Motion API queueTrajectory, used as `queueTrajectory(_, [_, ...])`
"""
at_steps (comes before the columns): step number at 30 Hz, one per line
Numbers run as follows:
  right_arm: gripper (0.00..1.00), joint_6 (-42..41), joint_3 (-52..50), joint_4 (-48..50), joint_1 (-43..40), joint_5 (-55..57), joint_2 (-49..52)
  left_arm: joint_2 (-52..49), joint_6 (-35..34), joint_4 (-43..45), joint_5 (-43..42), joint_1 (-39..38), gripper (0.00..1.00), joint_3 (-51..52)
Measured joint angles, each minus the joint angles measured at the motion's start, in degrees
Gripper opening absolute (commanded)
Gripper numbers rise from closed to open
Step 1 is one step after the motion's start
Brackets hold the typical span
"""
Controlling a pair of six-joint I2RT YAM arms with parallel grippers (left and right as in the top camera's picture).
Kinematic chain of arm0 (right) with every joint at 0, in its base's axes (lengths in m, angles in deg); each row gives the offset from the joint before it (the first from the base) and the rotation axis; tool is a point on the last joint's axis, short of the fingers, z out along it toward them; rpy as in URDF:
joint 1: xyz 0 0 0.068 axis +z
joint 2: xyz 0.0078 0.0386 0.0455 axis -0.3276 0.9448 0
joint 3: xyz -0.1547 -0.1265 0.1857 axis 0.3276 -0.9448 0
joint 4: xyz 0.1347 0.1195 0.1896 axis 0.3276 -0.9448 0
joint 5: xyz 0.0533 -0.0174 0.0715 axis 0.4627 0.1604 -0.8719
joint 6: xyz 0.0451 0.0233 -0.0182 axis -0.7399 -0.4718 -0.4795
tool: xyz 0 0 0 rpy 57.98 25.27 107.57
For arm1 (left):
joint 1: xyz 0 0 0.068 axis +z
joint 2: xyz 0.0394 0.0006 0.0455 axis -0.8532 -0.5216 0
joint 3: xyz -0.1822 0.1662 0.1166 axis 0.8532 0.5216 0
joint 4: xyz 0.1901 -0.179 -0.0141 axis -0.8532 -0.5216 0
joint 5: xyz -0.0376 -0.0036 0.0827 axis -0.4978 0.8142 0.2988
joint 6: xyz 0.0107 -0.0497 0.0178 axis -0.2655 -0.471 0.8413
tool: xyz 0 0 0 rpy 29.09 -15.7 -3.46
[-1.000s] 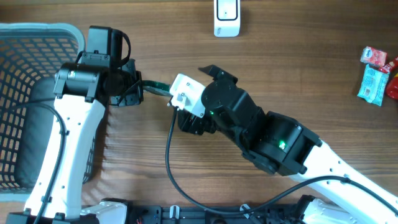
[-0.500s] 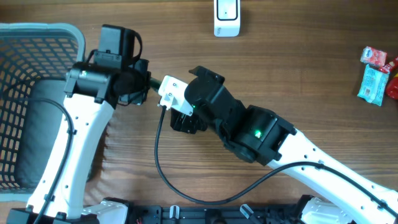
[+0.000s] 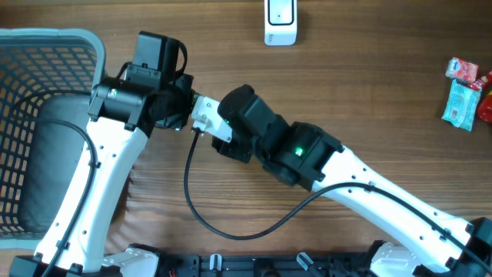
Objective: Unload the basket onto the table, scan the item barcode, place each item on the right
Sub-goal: 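Release with the left gripper and raise the pack with the right toward the scanner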
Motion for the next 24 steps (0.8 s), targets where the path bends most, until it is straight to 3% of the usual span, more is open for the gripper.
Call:
queueTrajectory(2, [0.14,-1.6,0.0,0.0,-1.1,-0.5,0.0,0.2,0.0,0.0,0.0,0.3,0.04,0.0])
queueTrajectory(4, [0.05,-1.9,0.0,0.0,-2.4,-1.5,0.0,0.8,0.0,0.0,-0.1,0.9,0.04,0.0])
queueTrajectory(6, [0.05,-2.8,0.1,0.5,-4.4,-4.7,0.0,1.7,0.0,0.0,-0.3,1.5,0.04,0.0])
queueTrajectory(7, [0.05,-2.9,0.2,0.7,-4.9,-6.2,0.0,2.1,0.0,0.0,-0.3,1.5,0.1,0.0])
queueTrajectory(10, [0.05,-3.0,0.2,0.5,-6.3,-10.8,-0.1,3.4,0.6,0.0,-0.2,1.8,0.57,0.0])
queueTrajectory(11, [0.05,-3.2,0.2,-0.1,-7.0,-12.1,-0.1,3.9,0.6,0.0,-0.2,2.1,0.91,0.0])
queueTrajectory(12, [0.05,-3.6,0.2,-0.4,-7.9,-13.4,-0.1,4.4,0.6,0.0,0.0,2.3,1.0,0.0])
queueTrajectory(20, [0.05,-10.6,0.1,-0.9,-15.2,-20.3,-5.5,7.0,1.8,0.0,2.0,2.7,1.0,0.0])
queueTrajectory(24, [0.04,-15.1,0.1,-1.9,-22.7,-26.7,-8.3,9.0,9.7,-1.2,2.3,2.7,1.0,0.0])
